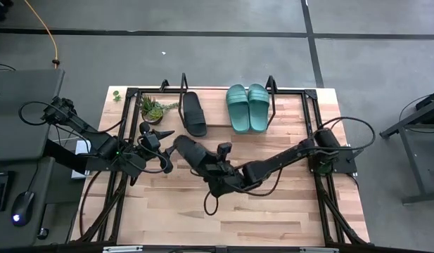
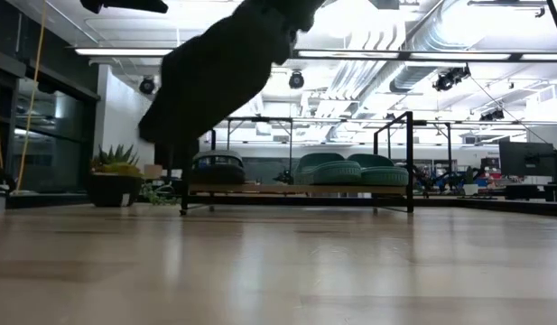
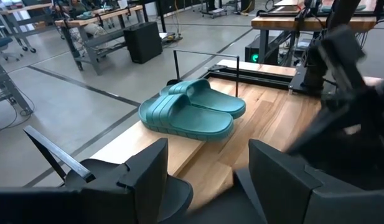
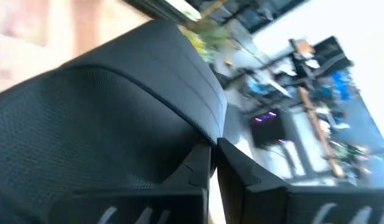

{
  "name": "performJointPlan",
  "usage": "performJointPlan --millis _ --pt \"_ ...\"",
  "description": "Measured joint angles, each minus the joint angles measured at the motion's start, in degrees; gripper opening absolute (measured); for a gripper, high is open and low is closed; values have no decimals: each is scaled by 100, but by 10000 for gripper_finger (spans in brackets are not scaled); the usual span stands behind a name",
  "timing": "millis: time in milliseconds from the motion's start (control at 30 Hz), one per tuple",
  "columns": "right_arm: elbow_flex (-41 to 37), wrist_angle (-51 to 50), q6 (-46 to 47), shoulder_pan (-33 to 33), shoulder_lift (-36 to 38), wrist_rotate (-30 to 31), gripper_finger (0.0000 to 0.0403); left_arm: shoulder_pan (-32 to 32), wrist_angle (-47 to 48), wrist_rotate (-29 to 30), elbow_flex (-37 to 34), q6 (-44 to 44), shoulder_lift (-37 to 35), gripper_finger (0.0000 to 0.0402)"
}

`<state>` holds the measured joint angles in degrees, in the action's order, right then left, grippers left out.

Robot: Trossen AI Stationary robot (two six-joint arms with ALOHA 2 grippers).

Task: Pick and place slides into the shelf
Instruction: Put the black slide on the shelf

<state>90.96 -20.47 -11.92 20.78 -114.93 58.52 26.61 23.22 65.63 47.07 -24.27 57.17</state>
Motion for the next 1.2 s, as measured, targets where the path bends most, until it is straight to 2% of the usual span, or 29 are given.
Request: performJointPlan --millis 300,467,667,867,1200 --pt "2 -669 250 -258 309 990 0 0 -4 0 0 0 0 207" --pt "2 -991 538 -539 310 1072 0 0 -8 0 0 0 1 207" --pt "2 -1602 1065 -964 309 1441 0 -1 -7 0 0 0 0 207" --pt "2 -1926 1449 -1413 310 1430 0 0 -7 0 0 0 0 207" --pt "7 -1889 1495 -1951 131 1133 0 0 -8 0 0 0 0 207"
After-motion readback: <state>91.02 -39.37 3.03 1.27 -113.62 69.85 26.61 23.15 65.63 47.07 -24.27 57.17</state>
